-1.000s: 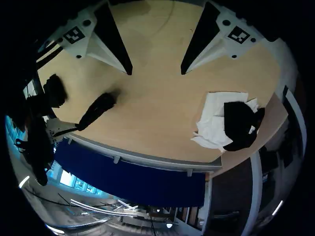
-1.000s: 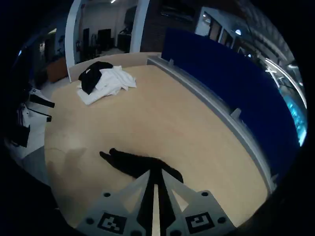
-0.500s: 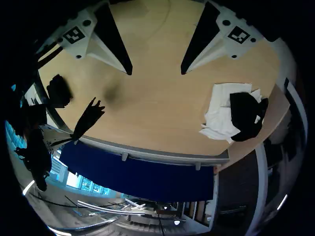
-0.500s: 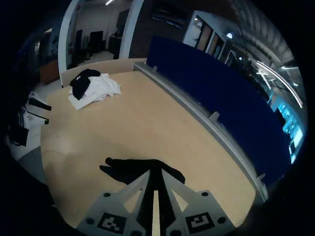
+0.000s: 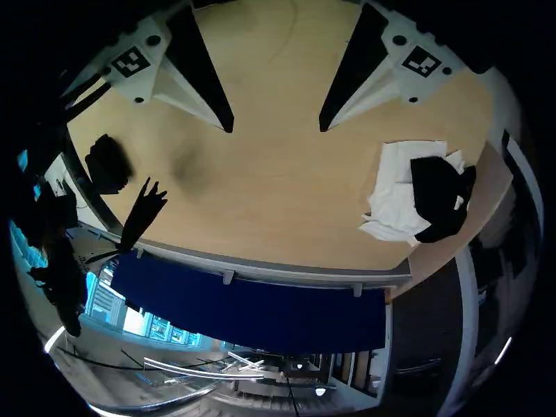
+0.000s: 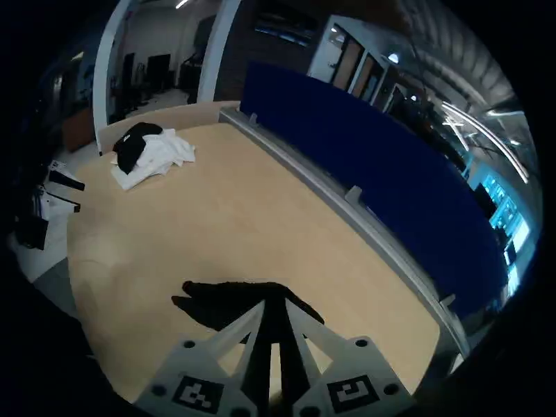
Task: Fold towel
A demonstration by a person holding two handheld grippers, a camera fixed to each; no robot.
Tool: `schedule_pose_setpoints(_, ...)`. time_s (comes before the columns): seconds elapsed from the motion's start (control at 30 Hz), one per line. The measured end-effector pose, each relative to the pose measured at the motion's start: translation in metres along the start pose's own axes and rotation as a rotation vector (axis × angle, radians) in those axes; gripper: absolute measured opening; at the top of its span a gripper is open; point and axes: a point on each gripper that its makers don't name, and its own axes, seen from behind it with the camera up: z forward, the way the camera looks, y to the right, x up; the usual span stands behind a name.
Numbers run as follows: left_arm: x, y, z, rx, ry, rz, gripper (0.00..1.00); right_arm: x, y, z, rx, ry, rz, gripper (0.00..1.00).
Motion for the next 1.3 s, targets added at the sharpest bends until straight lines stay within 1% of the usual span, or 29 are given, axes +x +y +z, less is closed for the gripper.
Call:
schedule_pose_setpoints(0.3, 0.003, 0.000, 0.000, 0.008, 0.000, 0.003, 0.91, -0.022, 0.040, -0.019, -0.040, -0.019, 0.016, 0.05)
schedule_pose_setpoints(0.6, 0.005, 0.004, 0.003, 0.013, -0.003, 0.009, 0.91, -0.047, 0.078, -0.037, -0.079, -0.044, 0.025, 0.05)
schedule_pose_setpoints(0.9, 0.007, 0.014, 0.009, 0.012, -0.014, 0.019, 0.91, -0.070, 0.113, -0.049, -0.108, -0.054, 0.054, 0.05)
schedule_pose_setpoints(1.03, 0.008, 0.019, 0.013, 0.012, -0.020, 0.026, 0.91, -0.082, 0.126, -0.054, -0.117, -0.064, 0.058, 0.05)
schedule_pose_setpoints(1.2, 0.007, 0.025, 0.016, 0.009, -0.026, 0.030, 0.91, -0.096, 0.138, -0.057, -0.126, -0.075, 0.067, 0.05)
schedule_pose_setpoints(1.3, 0.007, 0.029, 0.018, 0.007, -0.029, 0.035, 0.91, -0.103, 0.141, -0.058, -0.125, -0.082, 0.071, 0.05)
